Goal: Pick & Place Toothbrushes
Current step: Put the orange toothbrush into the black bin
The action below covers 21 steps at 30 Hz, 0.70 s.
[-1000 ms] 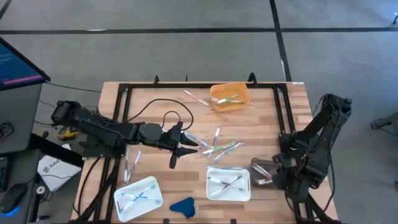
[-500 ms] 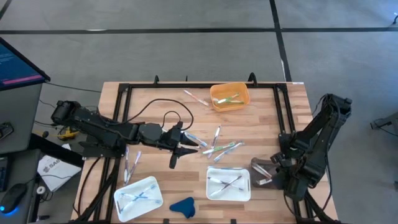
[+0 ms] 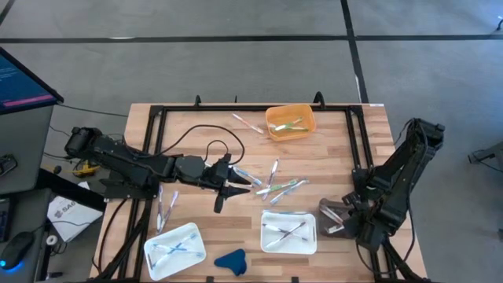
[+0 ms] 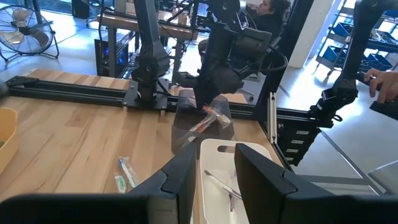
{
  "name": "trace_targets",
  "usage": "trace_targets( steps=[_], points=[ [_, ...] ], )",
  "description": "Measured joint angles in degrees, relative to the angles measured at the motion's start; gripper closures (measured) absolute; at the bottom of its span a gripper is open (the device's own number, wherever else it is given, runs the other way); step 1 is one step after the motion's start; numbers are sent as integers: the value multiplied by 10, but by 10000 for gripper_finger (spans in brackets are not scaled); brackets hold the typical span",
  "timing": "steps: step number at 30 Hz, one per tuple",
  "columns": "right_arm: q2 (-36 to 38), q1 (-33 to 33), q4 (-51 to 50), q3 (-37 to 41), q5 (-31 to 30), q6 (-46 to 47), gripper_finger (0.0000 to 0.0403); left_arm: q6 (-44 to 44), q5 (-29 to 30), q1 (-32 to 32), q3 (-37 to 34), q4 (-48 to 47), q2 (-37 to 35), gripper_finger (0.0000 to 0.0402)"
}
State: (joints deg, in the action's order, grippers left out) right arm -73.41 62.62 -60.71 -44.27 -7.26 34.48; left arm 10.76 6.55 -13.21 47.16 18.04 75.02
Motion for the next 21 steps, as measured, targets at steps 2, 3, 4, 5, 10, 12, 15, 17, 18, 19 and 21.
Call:
trace_targets(
  steps=[2,3,4,5,10,12,15,17,18,19,21],
  points=[
    [0,-3,0,1,0,0,363,0,0,0,0,0,0,298],
    [0,-5,0,1,0,0,368,0,0,0,0,0,0,298],
    [0,-6,0,1,0,0,372,0,0,0,0,0,0,298],
    [0,-8,1,1,0,0,375,0,0,0,0,0,0,298],
    [0,-13,17,1,0,0,369,0,0,0,0,0,0,298],
    [0,-13,24,1,0,1,354,0,0,0,0,0,0,298],
    [0,-13,28,1,-1,20,330,0,0,0,0,0,0,298],
    [0,-13,27,1,-1,30,318,0,0,0,0,0,0,298],
    [0,-13,27,1,-1,34,313,0,0,0,0,0,0,298],
    [0,-13,27,1,-1,35,308,0,0,0,0,0,0,298],
    [0,-13,27,1,-1,35,300,0,0,0,0,0,0,298]
  ],
)
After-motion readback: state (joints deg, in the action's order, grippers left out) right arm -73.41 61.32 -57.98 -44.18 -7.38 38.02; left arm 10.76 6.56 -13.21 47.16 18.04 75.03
